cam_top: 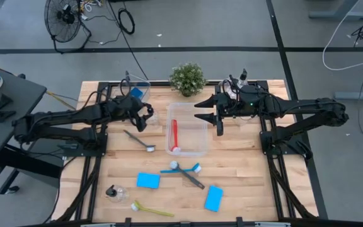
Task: Pick & Place Kitchen Sink Supplies
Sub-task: Put the black soap dispenser into the right transparent bin
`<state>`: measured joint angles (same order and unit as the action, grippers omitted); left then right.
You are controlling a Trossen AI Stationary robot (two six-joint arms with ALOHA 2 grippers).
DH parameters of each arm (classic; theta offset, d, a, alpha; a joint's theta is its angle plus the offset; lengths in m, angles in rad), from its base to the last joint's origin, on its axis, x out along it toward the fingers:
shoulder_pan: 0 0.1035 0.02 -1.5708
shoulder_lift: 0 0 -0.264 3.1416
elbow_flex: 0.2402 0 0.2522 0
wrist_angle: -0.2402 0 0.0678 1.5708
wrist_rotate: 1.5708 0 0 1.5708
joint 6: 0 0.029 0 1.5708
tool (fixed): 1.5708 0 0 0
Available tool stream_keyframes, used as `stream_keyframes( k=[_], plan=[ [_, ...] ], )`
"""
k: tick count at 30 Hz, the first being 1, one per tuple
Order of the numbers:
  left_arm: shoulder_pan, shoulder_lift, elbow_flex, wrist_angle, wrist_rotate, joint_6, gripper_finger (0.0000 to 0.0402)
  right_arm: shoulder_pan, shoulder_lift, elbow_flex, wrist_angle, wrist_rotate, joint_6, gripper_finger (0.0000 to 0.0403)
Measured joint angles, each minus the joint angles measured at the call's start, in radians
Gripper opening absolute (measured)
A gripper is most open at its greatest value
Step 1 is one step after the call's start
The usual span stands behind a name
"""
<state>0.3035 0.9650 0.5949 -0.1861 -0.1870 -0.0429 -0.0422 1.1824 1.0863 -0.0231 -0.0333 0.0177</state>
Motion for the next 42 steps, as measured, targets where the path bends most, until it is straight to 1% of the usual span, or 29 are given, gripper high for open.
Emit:
stream_keyframes(
  k=[7,11,14,16,25,28,39,42],
  plan=[
    [0.001,0.048,0.0,0.013,0.0,0.003,0.0284,0.0,0.0,0.0,0.004,0.0,0.0,0.0185],
    [0.001,0.05,0.0,0.023,-0.001,0.003,0.0283,0.0,0.0,0.0,0.006,0.0,0.0,0.0185],
    [0.001,0.05,0.0,0.023,-0.003,0.003,0.0274,0.0,0.0,0.0,0.006,0.0,0.0,0.0185],
    [0.001,0.05,0.0,0.025,-0.004,0.003,0.0258,0.0,0.0,0.0,0.007,0.0,-0.001,0.0185],
    [0.001,0.05,0.0,0.025,0.0,0.008,0.0162,0.0,0.0,0.0,0.008,0.0,-0.003,0.0185],
    [0.001,0.05,0.0,0.029,0.0,0.023,0.0138,0.0,0.0,0.0,0.008,0.0,-0.003,0.0185],
    [0.001,0.041,0.002,0.017,-0.003,0.029,0.0138,0.0,0.0,0.0,0.008,0.0,-0.001,0.0185],
    [0.001,0.037,0.029,0.018,-0.003,0.029,0.0138,0.0,0.0,0.0,0.015,0.0,0.0,0.0185]
  ],
)
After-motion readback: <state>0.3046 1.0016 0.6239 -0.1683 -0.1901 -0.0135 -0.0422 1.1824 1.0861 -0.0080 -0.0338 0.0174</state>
